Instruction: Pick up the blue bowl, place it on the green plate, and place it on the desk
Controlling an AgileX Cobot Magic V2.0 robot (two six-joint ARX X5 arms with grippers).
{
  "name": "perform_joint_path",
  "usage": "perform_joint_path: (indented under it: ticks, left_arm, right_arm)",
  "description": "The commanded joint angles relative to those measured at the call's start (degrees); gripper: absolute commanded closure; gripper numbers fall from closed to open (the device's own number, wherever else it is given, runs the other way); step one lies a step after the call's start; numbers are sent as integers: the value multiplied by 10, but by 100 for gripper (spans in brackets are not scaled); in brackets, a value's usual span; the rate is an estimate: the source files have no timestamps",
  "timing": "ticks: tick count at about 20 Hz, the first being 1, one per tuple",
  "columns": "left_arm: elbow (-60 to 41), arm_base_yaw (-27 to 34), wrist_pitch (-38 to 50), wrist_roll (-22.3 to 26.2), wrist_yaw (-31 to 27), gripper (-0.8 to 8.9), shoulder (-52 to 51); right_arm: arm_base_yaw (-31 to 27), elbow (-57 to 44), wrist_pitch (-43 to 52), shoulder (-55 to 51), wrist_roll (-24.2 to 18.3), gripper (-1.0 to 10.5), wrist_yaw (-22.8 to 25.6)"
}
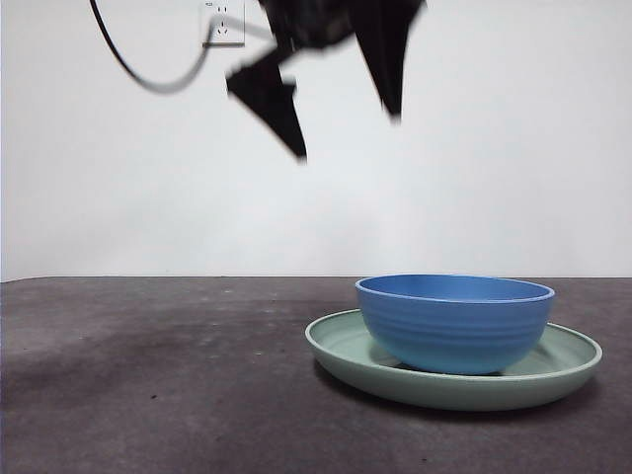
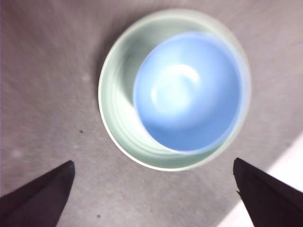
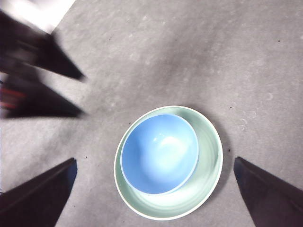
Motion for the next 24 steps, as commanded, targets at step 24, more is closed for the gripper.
perform_joint_path:
  ticks: [24]
  left_arm:
    - [-707,90,292,-61,1,247,-789]
  right_arm:
    - [0,12,-2,5,-7,300,-1]
